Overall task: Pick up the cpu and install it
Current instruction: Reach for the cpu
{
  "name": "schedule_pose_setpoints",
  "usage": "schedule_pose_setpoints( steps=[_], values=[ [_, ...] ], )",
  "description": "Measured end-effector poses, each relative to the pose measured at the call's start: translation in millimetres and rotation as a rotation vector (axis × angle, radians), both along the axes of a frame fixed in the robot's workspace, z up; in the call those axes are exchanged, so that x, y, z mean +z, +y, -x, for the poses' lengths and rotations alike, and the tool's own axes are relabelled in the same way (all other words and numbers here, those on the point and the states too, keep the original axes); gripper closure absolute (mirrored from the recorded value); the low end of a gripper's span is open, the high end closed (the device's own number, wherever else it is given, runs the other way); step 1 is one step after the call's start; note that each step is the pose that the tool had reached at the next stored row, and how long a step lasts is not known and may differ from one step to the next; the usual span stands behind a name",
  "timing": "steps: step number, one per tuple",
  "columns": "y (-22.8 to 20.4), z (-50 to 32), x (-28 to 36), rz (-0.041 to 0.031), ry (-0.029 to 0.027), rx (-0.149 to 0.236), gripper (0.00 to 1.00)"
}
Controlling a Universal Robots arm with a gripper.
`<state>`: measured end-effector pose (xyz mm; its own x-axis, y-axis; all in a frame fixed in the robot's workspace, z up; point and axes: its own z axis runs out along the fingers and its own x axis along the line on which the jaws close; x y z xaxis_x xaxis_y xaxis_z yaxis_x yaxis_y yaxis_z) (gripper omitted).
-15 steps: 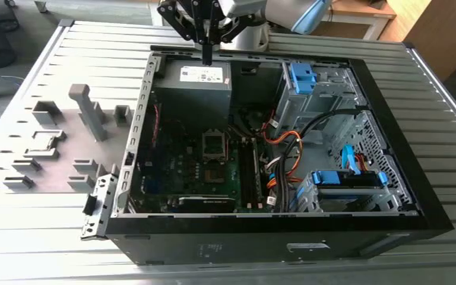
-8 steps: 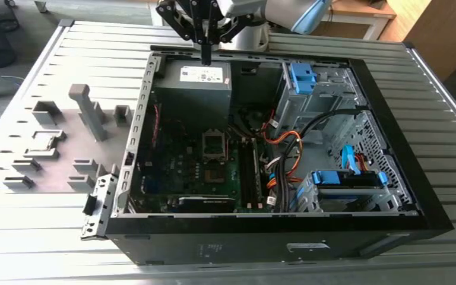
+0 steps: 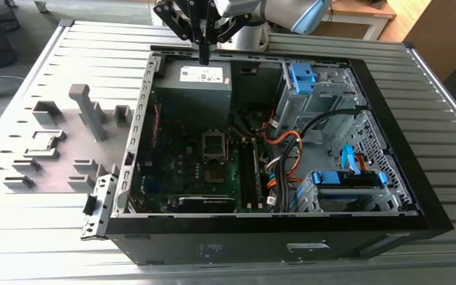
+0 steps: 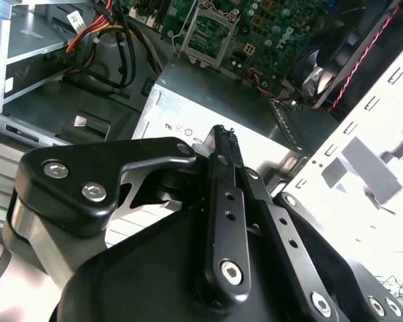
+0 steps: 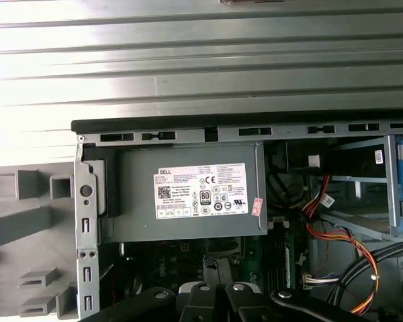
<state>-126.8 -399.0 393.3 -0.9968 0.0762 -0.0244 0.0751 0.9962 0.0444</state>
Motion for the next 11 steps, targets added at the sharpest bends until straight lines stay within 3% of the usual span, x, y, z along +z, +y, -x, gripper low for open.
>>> schedule_pose_setpoints(
  steps=[11],
  values=[
    [0.0,6.3,0.0,0.0000,0.0000,0.000,0.89]
  ],
)
